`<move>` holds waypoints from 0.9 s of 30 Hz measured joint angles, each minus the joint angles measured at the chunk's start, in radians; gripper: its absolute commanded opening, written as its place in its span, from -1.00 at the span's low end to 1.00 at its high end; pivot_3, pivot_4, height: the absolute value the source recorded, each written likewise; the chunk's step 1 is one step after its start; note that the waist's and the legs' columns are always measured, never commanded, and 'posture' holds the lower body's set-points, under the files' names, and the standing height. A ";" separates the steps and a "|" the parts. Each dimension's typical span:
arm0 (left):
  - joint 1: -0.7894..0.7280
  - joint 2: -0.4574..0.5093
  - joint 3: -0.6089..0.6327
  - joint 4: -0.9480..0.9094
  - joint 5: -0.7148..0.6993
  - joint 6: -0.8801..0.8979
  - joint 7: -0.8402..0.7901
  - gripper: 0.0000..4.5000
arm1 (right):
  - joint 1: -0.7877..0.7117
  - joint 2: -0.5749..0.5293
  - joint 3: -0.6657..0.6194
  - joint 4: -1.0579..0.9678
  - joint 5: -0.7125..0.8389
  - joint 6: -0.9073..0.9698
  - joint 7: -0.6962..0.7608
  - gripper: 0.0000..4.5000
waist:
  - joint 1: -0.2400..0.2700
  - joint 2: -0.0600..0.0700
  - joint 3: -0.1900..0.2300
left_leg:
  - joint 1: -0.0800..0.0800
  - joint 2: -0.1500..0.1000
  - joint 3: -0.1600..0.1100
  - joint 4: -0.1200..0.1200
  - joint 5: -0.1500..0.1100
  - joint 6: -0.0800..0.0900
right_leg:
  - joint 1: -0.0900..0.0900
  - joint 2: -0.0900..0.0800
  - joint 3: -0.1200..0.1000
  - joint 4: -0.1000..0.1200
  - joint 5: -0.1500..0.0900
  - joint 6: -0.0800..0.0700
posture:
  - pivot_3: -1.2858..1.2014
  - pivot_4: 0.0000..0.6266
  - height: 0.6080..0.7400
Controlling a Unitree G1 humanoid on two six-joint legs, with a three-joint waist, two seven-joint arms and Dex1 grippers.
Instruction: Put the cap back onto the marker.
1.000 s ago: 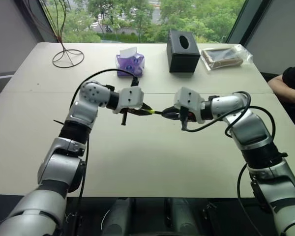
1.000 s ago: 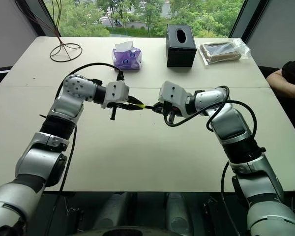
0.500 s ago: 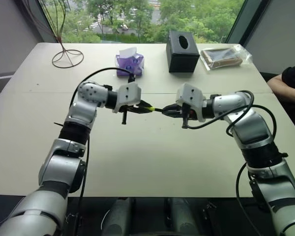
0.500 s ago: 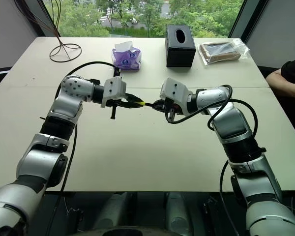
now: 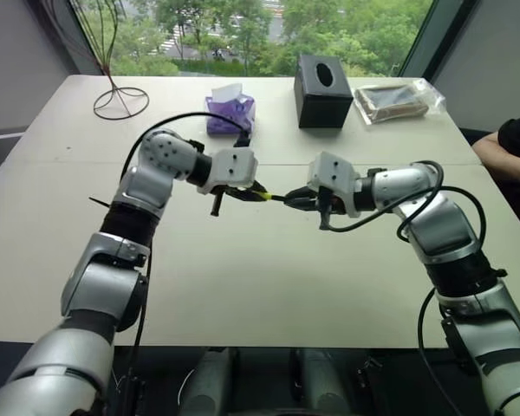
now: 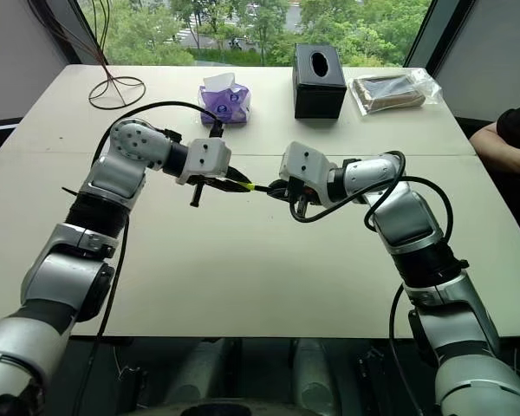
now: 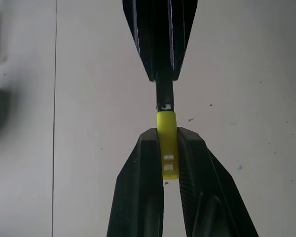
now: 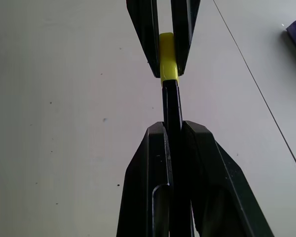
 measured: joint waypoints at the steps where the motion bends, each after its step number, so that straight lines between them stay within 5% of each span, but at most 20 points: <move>1: -0.002 -0.003 0.000 0.000 0.007 0.005 0.002 -0.97 | 0.000 0.001 0.000 0.000 -0.003 0.002 -0.002 -1.00 | 0.000 0.000 0.000 | 0.000 0.000 0.000 0.000 0.000 0.000 | 0.000 0.000 0.000 0.000 0.000 0.000 | 0.03 -0.52 1.00; 27: 0.010 -0.037 0.038 0.009 0.024 0.037 0.040 -0.97 | -0.040 -0.009 0.020 0.040 -0.055 -0.050 0.009 -1.00 | -0.001 0.000 0.000 | 0.000 0.000 -0.002 0.003 0.000 0.000 | 0.000 0.000 0.000 0.002 0.000 0.000 | 0.03 -0.52 1.00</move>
